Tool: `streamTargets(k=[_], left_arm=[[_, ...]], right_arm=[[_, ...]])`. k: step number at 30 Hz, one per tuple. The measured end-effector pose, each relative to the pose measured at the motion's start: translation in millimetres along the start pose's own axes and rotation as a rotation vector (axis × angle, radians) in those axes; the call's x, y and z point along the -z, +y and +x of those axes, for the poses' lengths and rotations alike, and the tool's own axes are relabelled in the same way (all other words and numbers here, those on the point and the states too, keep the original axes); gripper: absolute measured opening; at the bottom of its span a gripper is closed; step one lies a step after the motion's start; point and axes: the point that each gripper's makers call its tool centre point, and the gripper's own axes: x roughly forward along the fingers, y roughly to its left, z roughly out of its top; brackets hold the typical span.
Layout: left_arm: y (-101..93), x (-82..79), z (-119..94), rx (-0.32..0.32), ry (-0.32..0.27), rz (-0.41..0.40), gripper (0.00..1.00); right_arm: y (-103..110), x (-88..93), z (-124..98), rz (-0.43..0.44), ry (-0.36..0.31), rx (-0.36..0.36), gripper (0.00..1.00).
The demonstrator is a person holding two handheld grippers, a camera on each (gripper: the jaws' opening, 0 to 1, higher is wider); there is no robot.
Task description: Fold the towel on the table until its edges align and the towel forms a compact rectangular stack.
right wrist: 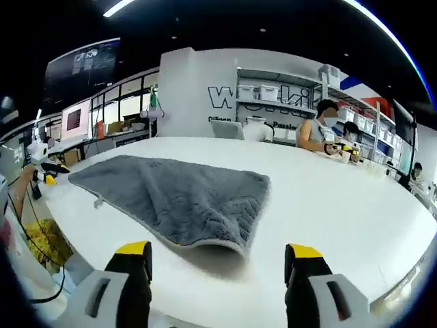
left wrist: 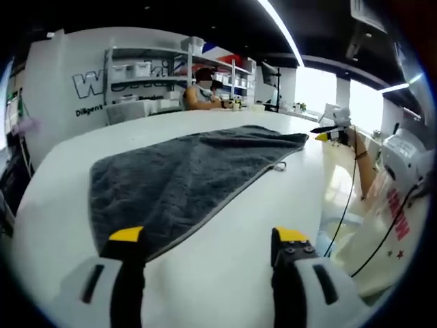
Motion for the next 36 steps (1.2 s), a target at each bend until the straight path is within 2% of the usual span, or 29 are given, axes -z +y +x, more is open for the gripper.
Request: streamTargets(k=[4, 7, 13, 20, 22, 28, 36], left_arm=[[-0.4, 0.2, 0.6, 0.004, 0.002, 0.002, 0.79], [-1.7, 0.5, 1.3, 0.007, 0.005, 0.001, 0.79], [3.6, -2.4, 1.3, -0.013, 0.001, -0.011, 0.82], [13.1, -13.7, 1.5, -0.040, 0.006, -0.016, 0.88], [18.5, -19.3, 3.6, -0.051, 0.011, -0.010, 0.92], [32.7, -37.9, 15.2, -0.044, 0.022, -0.014, 0.95], [56.8, -71.5, 42.6, -0.039, 0.022, -0.024, 0.98]], right_arm=[[3.8, 1.2, -0.8, 0.026, 0.009, 0.014, 0.95], [7.7, 5.9, 0.0, 0.003, 0.033, 0.024, 0.99], [10.5, 11.4, 2.0, 0.032, 0.038, 0.020, 1.00], [11.9, 9.5, 4.4, 0.049, 0.020, 0.019, 1.00], [13.0, 9.0, 5.9, 0.046, 0.021, 0.014, 1.00], [15.3, -0.1, 9.7, 0.019, 0.023, -0.001, 1.00], [21.3, -13.3, 18.0, -0.011, 0.003, -0.034, 1.00]])
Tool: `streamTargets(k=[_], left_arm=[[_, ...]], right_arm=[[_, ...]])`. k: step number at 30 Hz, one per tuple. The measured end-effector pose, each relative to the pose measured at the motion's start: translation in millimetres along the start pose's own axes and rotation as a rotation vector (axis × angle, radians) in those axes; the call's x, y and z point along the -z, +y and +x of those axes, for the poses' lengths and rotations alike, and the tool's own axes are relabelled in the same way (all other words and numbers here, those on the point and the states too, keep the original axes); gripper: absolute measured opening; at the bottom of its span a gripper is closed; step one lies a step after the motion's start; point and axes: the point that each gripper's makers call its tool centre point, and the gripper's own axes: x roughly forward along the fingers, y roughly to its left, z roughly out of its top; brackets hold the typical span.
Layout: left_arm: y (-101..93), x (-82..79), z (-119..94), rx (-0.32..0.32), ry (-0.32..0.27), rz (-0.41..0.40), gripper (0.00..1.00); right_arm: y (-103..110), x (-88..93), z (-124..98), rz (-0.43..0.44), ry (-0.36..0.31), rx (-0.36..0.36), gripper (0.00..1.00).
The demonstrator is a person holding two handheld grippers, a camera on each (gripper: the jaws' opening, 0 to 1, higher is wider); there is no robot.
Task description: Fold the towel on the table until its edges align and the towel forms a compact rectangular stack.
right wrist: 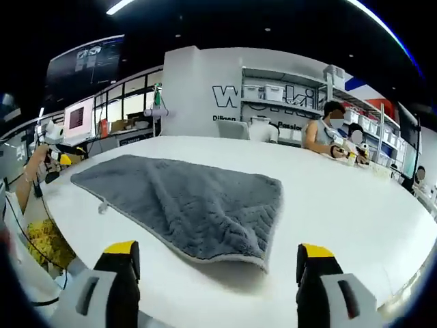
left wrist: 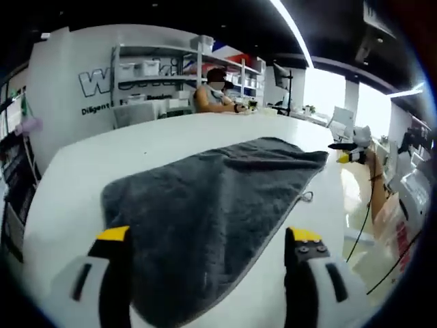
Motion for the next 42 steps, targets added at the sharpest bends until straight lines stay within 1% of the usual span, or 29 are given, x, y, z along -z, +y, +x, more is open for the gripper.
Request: streamTargets(k=[6, 8, 9, 10, 12, 14, 15, 16, 18, 20, 22, 24, 27, 28, 30, 33, 34, 37, 38, 39, 40, 42], left_arm=[[18.0, -9.1, 24.1, -0.003, 0.029, -0.015, 0.99], [21.7, -9.6, 29.3, -0.003, 0.036, -0.020, 0.99], [27.0, -10.0, 34.4, -0.010, 0.044, -0.028, 0.99], [30.6, -9.8, 37.0, -0.018, 0.049, -0.032, 0.99], [51.7, -6.0, 47.0, -0.080, 0.078, -0.064, 0.99], [62.9, -2.2, 54.7, -0.095, 0.098, -0.068, 0.98], [65.4, -0.7, 55.9, -0.102, 0.105, -0.073, 0.97], [78.9, 4.7, 62.2, -0.140, 0.125, -0.091, 0.95], [90.8, 8.9, 69.6, -0.159, 0.132, -0.105, 0.93], [101.7, 10.4, 76.8, -0.168, 0.120, -0.156, 0.93], [106.2, 11.5, 80.2, -0.174, 0.117, -0.177, 0.92], [113.2, 11.5, 84.1, -0.196, 0.111, -0.186, 0.91], [134.6, 15.4, 91.0, -0.252, 0.136, -0.191, 0.87], [139.0, 16.8, 93.1, -0.263, 0.143, -0.188, 0.86], [137.3, 21.5, 95.4, -0.268, 0.166, -0.172, 0.79], [143.7, 23.2, 99.7, -0.289, 0.171, -0.168, 0.77], [144.8, 23.3, 100.5, -0.291, 0.170, -0.168, 0.74], [142.3, 25.8, 102.6, -0.294, 0.172, -0.156, 0.58], [146.9, 28.7, 101.6, -0.314, 0.192, -0.130, 0.51], [156.3, 29.8, 100.5, -0.347, 0.206, -0.117, 0.49], [161.0, 28.4, 100.7, -0.363, 0.198, -0.112, 0.50], [167.0, 25.9, 102.2, -0.373, 0.186, -0.112, 0.46]], right_arm=[[2.3, -0.8, 0.6, 0.000, -0.008, -0.011, 1.00], [2.4, -0.4, 0.0, 0.000, -0.008, -0.012, 1.00], [2.4, 0.0, -0.7, 0.000, -0.008, -0.012, 1.00], [2.1, 0.3, -1.4, -0.001, -0.007, -0.011, 1.00], [1.9, 0.8, -2.4, -0.002, -0.006, -0.011, 1.00], [2.4, 0.7, -2.9, -0.002, -0.008, -0.012, 1.00], [2.6, 0.5, -3.2, -0.001, -0.009, -0.015, 1.00], [2.9, 0.3, -3.2, 0.000, -0.011, -0.016, 1.00], [3.7, 0.5, -3.3, 0.001, -0.013, -0.020, 0.99], [3.9, 0.9, -3.3, 0.001, -0.013, -0.020, 0.99], [4.2, 1.6, -3.2, 0.001, -0.011, -0.021, 0.99], [4.7, 2.0, -3.3, -0.002, -0.011, -0.023, 0.99], [4.9, 3.2, -3.4, 0.001, -0.008, -0.025, 0.99], [5.1, 3.7, -3.5, 0.002, -0.007, -0.027, 0.99], [5.2, 4.3, -3.7, 0.003, -0.006, -0.027, 0.99], [6.0, 5.8, -3.7, 0.001, -0.001, -0.029, 0.99], [6.3, 5.9, -3.4, 0.002, -0.001, -0.031, 0.99], [7.6, 6.2, -2.1, 0.001, 0.000, -0.037, 0.99], [8.5, 6.4, -1.5, -0.001, 0.001, -0.041, 0.99], [9.3, 6.5, -1.3, -0.001, 0.002, -0.043, 0.99], [9.6, 6.6, -1.1, -0.002, 0.003, -0.044, 0.99], [10.2, 6.8, -0.9, -0.004, 0.004, -0.046, 0.99]])
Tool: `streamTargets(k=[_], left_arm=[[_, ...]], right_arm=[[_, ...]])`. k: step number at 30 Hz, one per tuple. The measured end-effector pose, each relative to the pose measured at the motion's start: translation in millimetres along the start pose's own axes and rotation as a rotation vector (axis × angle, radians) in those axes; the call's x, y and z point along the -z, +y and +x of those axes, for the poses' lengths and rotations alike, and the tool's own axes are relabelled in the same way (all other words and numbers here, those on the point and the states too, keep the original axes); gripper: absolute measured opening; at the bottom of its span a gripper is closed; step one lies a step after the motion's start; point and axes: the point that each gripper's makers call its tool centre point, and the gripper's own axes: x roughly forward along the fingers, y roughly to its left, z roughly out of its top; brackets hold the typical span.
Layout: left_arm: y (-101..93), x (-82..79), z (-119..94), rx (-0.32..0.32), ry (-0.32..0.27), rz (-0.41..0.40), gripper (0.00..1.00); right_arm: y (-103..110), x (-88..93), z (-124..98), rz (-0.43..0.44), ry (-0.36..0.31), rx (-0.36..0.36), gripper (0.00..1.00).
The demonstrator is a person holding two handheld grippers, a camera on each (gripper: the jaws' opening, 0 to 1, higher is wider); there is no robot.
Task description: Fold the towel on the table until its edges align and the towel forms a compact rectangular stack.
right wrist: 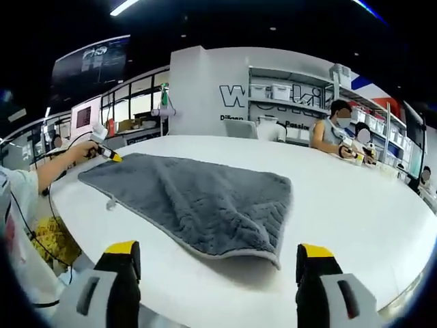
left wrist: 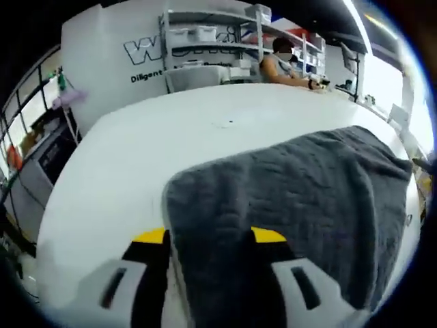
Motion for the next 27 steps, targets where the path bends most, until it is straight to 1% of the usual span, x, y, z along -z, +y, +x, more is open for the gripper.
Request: streamTargets(k=[2, 4, 8, 9, 11, 14, 16, 19, 24, 27], left_arm=[[0.5, -0.7, 2.9, -0.002, -0.004, 0.002, 0.38], [-3.8, -0.5, 4.8, 0.018, -0.005, -0.003, 0.32], [-3.4, -1.4, 5.8, 0.019, -0.006, -0.006, 0.30], [-5.2, -0.9, 5.7, 0.031, -0.008, -0.016, 0.29], [-8.6, -0.1, 5.9, 0.054, -0.016, -0.035, 0.23], [-7.2, -0.7, 6.7, 0.047, -0.027, -0.028, 0.13], [-4.4, -0.5, 6.9, 0.042, -0.032, -0.033, 0.10], [-0.5, -0.9, 7.4, 0.045, -0.034, -0.049, 0.10], [0.7, 5.0, 0.4, 0.040, -0.026, -0.055, 0.10], [5.5, 7.4, -2.3, 0.040, -0.021, -0.058, 0.10]], right_arm=[[-0.1, 1.0, 0.2, 0.001, 0.002, 0.000, 0.99], [-0.6, 1.7, 0.2, 0.003, 0.003, 0.001, 0.98], [-1.0, 3.4, 0.6, 0.007, 0.008, 0.001, 0.98], [-0.7, 3.6, 0.9, 0.006, 0.009, 0.002, 0.98], [-0.4, 2.9, 1.1, 0.006, 0.006, 0.000, 0.98], [0.5, 1.6, 1.1, 0.007, -0.001, -0.003, 0.97], [0.8, 1.4, 1.2, 0.006, 0.000, -0.004, 0.97], [1.7, 1.2, 0.8, 0.001, 0.002, -0.007, 0.97], [1.4, -0.7, -0.2, 0.000, -0.004, -0.002, 0.97], [1.7, -0.9, 0.7, -0.004, 0.000, -0.003, 0.97]])
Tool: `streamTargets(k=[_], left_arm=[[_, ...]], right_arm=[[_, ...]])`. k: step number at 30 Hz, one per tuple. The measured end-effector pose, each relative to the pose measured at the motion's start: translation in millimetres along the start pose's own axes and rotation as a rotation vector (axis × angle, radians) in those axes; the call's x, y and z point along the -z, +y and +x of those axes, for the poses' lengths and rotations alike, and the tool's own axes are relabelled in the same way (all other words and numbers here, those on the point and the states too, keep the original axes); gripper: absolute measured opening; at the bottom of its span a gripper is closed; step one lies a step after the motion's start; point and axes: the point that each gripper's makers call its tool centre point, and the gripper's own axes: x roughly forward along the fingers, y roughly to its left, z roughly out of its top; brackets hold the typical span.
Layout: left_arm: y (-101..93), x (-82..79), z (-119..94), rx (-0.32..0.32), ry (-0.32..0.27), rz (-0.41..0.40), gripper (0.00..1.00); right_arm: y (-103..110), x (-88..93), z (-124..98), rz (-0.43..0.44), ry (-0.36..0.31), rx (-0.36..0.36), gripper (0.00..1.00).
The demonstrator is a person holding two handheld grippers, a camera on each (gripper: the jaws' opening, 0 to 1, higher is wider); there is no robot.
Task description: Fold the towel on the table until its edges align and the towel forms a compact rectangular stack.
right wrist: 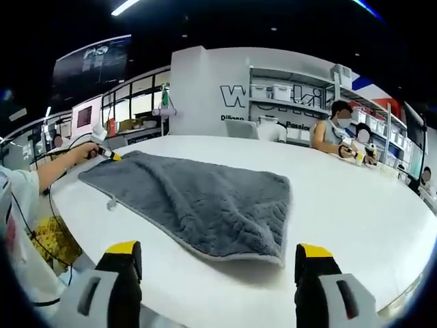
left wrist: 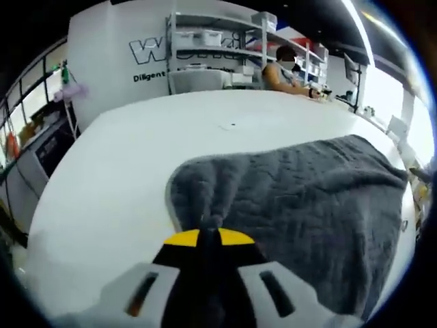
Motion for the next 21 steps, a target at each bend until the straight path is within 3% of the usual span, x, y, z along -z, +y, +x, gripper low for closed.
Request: streamTargets(k=[21], left_arm=[[33.4, 25.6, -33.2, -0.044, 0.061, -0.022, 0.10]], right_arm=[[10.6, -6.5, 14.2, -0.012, -0.001, -0.042, 0.97]])
